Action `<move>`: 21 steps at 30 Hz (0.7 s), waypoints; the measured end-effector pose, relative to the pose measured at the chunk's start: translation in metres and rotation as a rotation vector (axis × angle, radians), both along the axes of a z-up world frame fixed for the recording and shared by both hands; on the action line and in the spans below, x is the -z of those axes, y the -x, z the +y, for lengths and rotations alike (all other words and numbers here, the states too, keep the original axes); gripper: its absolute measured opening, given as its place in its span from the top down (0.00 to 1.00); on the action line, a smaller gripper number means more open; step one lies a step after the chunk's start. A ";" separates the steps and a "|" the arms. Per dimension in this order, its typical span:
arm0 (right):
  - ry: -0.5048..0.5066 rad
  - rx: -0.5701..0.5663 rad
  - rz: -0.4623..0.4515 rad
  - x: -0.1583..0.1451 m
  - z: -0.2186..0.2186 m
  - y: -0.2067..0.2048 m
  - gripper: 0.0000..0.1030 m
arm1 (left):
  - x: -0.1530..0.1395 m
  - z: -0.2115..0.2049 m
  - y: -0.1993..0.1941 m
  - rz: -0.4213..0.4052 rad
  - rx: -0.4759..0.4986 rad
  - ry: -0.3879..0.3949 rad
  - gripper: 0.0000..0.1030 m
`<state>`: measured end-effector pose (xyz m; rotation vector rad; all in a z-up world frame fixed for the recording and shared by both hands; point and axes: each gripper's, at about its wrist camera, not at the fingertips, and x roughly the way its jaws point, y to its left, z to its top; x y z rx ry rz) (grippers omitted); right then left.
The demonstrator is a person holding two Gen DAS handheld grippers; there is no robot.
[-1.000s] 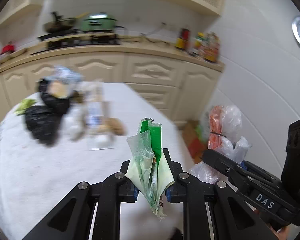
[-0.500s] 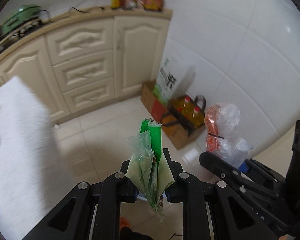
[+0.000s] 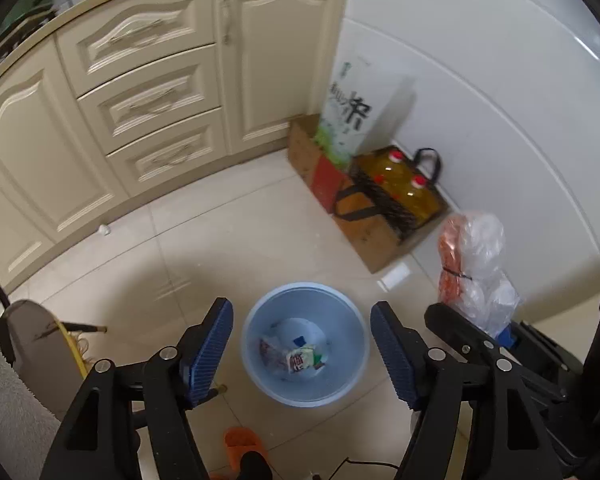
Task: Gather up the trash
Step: 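Carry the green packet and clear bag over the bin with both tools, then open both tools over the bin and move back to the table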
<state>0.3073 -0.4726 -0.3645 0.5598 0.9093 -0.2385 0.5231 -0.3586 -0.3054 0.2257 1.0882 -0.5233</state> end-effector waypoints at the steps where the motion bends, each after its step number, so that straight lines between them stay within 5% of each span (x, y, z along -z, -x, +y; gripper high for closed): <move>1: -0.006 0.000 0.005 0.004 -0.001 -0.003 0.68 | 0.002 0.000 -0.001 -0.003 -0.011 -0.007 0.31; 11: 0.006 0.011 0.020 0.013 0.006 -0.018 0.53 | 0.004 -0.004 0.019 -0.063 -0.080 -0.037 0.26; 21: 0.052 0.023 -0.039 -0.038 0.019 -0.004 0.52 | -0.037 0.032 0.055 -0.081 -0.095 0.022 0.25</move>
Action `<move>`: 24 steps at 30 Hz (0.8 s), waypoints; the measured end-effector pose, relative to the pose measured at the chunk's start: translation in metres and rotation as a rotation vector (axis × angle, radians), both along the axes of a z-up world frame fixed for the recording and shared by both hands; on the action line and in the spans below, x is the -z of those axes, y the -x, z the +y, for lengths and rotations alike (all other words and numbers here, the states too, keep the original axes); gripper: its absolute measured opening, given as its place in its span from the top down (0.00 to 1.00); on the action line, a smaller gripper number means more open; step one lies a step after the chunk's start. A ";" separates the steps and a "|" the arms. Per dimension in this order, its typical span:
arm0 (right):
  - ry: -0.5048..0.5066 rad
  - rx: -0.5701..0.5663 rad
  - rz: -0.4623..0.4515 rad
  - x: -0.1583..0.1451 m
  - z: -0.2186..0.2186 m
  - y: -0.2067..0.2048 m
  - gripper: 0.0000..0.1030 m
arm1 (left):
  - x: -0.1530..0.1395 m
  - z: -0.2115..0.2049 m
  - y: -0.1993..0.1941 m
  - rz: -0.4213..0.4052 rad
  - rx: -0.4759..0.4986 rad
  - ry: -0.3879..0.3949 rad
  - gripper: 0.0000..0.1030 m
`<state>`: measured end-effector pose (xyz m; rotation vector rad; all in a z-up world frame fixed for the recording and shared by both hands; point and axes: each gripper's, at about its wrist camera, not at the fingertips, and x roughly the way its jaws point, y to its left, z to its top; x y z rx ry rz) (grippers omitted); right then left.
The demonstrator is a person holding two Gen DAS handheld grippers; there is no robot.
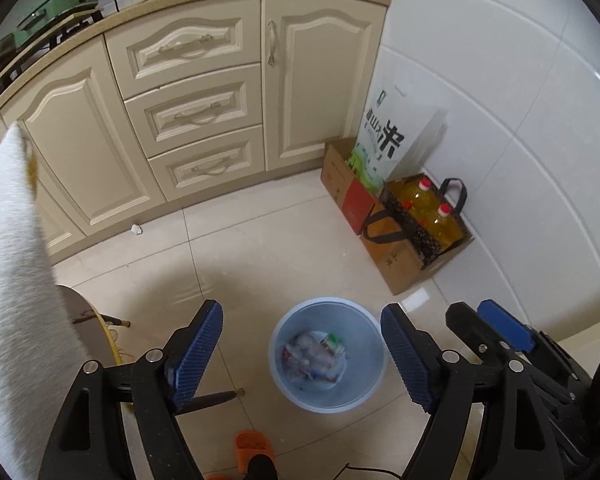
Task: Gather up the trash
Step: 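Open both tools over the bin and move back to the table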
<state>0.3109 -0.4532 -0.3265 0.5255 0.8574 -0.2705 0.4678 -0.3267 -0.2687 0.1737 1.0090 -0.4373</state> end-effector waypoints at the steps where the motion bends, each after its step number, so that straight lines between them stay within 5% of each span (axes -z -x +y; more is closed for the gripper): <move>1: 0.006 -0.002 -0.008 -0.007 0.003 0.002 0.52 | -0.006 0.005 0.004 -0.007 -0.001 0.006 0.25; 6: 0.052 -0.011 -0.056 -0.049 0.027 0.014 0.43 | -0.050 0.042 0.038 -0.076 -0.017 0.058 0.25; 19: 0.173 -0.107 -0.252 -0.167 0.124 0.041 0.00 | -0.160 0.190 0.159 -0.334 -0.138 0.205 0.11; 24: 0.260 -0.159 -0.321 -0.197 0.173 0.041 0.00 | -0.181 0.260 0.204 -0.474 -0.224 0.176 0.05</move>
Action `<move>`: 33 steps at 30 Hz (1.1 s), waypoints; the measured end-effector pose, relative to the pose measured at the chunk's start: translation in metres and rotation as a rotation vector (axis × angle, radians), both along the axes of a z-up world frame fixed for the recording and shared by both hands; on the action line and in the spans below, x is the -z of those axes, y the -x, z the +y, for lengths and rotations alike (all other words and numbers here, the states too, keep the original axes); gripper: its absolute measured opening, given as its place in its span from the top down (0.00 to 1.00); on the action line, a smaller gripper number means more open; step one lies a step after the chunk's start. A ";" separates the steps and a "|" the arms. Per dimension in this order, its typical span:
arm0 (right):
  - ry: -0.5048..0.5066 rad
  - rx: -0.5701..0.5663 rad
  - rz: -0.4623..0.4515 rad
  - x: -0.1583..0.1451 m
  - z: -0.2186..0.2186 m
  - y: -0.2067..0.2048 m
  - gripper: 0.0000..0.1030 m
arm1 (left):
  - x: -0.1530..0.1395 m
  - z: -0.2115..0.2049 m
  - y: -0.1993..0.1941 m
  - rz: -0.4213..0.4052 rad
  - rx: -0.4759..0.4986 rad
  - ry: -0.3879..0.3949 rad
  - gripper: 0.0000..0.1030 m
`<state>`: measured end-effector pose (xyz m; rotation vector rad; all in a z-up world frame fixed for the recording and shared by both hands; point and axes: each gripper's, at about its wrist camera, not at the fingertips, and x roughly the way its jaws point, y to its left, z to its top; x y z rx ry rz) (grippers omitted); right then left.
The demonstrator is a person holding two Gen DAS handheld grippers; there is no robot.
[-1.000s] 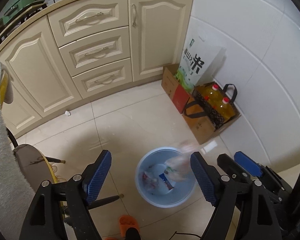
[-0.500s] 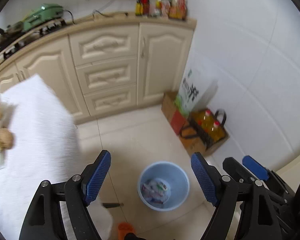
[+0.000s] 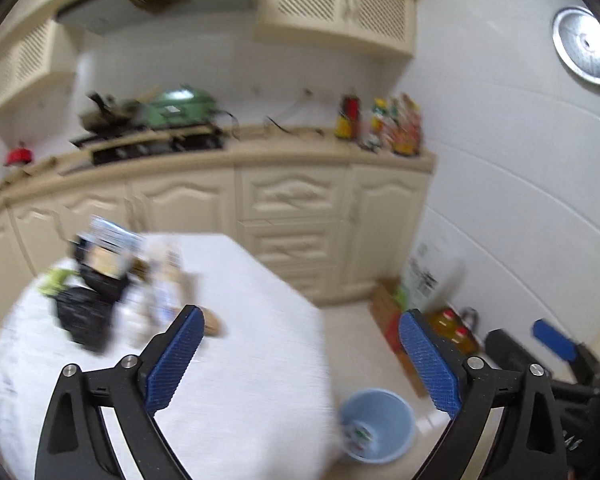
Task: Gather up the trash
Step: 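Open both tools over the bin and move back to the table, then grasp the black plastic bag with the left tool while the right tool grasps the bread bag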
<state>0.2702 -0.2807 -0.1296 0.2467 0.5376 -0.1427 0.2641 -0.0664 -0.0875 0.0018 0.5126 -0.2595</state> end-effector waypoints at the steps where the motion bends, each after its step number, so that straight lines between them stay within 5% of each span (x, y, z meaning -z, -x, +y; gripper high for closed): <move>1: 0.028 -0.012 -0.015 -0.005 0.013 -0.003 0.00 | -0.001 0.012 0.005 -0.017 -0.022 -0.005 0.03; 6: 0.061 -0.102 -0.029 -0.009 0.061 -0.030 0.00 | 0.003 0.068 0.018 -0.066 -0.138 -0.036 0.01; 17: 0.064 -0.277 0.115 0.035 0.155 -0.122 0.00 | 0.042 0.152 -0.014 0.059 -0.313 -0.111 0.01; 26: 0.068 -0.312 0.204 0.064 0.177 -0.168 0.00 | 0.072 0.178 -0.074 0.207 -0.324 -0.106 0.01; 33: 0.082 -0.321 0.246 0.080 0.184 -0.190 0.00 | 0.089 0.187 -0.166 0.306 -0.310 -0.052 0.01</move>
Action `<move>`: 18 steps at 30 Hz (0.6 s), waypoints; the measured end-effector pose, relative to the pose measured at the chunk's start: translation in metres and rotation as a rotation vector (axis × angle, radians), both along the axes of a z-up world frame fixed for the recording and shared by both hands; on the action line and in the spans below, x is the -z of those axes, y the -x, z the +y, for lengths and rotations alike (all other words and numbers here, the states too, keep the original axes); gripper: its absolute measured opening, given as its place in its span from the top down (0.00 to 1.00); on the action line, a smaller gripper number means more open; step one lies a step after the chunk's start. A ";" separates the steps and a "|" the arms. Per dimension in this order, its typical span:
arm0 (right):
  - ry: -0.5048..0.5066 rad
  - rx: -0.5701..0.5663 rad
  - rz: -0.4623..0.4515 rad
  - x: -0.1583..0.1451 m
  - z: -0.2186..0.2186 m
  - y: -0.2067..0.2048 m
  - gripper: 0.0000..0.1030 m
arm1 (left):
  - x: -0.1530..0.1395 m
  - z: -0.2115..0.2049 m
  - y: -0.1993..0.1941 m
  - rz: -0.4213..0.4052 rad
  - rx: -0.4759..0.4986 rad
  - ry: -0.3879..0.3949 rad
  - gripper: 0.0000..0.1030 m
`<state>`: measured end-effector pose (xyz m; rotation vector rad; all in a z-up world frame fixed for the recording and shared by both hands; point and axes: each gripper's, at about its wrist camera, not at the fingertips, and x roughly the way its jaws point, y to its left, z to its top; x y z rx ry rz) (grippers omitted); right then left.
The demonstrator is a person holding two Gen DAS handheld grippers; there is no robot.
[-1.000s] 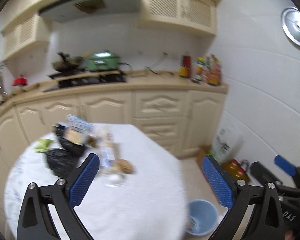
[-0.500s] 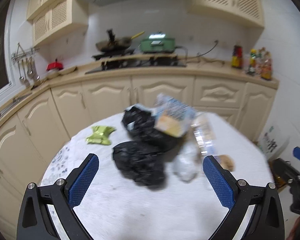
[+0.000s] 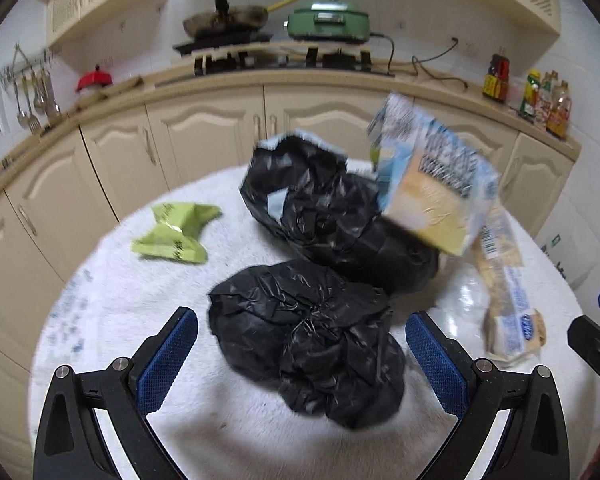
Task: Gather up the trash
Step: 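Grasp the black plastic bag with the left tool while the right tool grasps the bread bag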
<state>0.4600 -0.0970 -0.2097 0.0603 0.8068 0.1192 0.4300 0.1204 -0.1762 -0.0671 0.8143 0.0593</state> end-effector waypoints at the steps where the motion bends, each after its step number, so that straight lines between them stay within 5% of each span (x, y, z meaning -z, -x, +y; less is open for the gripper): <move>1: 0.000 -0.002 0.003 0.001 0.001 -0.004 0.00 | 0.004 0.002 -0.004 0.014 -0.007 0.008 0.01; 10: 0.048 -0.024 0.054 0.015 0.019 -0.036 0.00 | 0.017 0.009 -0.022 0.001 -0.019 0.041 0.18; 18: 0.191 -0.065 0.100 0.028 0.048 -0.058 0.00 | 0.014 0.019 -0.001 -0.072 -0.065 0.049 0.18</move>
